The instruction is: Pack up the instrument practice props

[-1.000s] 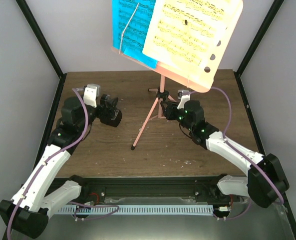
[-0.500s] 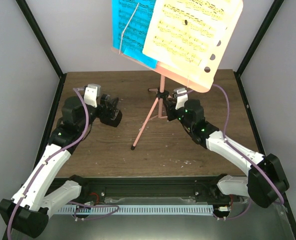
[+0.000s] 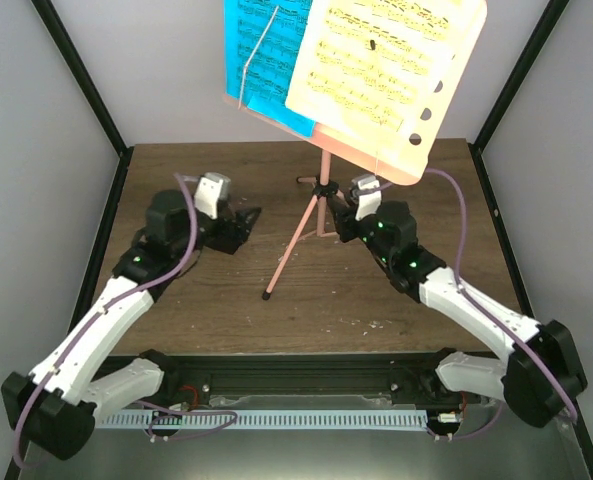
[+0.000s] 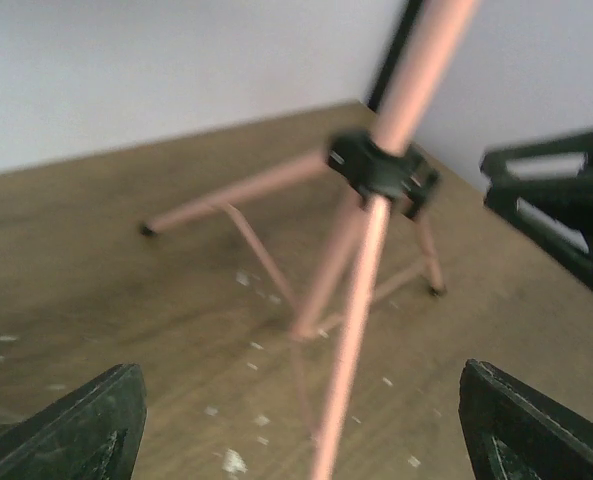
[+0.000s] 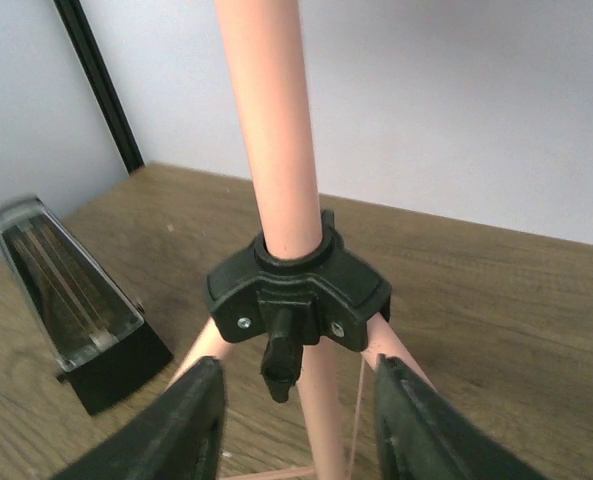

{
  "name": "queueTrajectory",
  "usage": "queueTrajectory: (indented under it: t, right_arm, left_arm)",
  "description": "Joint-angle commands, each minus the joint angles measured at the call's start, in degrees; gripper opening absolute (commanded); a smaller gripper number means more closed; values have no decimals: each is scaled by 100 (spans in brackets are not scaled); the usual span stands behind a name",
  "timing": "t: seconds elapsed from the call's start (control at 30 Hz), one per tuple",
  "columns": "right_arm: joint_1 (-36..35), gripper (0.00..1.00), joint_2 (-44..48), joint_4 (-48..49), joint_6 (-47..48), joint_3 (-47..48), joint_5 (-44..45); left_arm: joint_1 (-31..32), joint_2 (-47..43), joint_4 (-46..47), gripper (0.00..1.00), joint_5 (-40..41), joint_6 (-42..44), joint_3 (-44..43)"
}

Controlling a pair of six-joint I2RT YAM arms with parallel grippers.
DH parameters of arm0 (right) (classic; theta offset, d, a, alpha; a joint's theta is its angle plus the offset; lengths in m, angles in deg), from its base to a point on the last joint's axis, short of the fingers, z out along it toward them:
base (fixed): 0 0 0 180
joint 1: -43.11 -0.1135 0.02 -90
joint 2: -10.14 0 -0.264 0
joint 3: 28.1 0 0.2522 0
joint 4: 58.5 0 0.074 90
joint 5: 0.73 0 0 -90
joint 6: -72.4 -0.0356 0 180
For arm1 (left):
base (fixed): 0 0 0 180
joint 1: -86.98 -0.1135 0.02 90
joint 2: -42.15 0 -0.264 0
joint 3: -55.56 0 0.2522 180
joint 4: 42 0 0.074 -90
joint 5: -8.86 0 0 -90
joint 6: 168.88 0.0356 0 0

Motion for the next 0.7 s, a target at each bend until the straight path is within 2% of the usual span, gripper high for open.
queueTrajectory:
  t: [0.0, 0.2, 0.27, 0.37, 0.57, 0.67]
  right_arm:
    - [-4, 54, 663, 11, -414, -375, 196]
    - [234, 85, 1493, -417, -1099, -878, -168]
    - [371, 88, 1750, -549, -1295, -1014, -347]
    - [557, 92, 2132, -670, -1544, -1251, -599]
    - [646, 98, 2580, -888, -1860, -1552, -739]
    - [656, 99, 2698, -831, -2146, -1688, -892]
  left_arm:
    - [474, 583, 81, 85, -844, -238, -219]
    - [701, 1487, 726, 76, -1153, -1099, -240]
    - [718, 1766, 982, 74, -1167, -1144, -270]
    - [732, 2203, 896, 72, -1187, -1037, -521]
    - [748, 2767, 901, 72, -1398, -786, -816]
    - [767, 3036, 792, 64, -1215, -707, -1001]
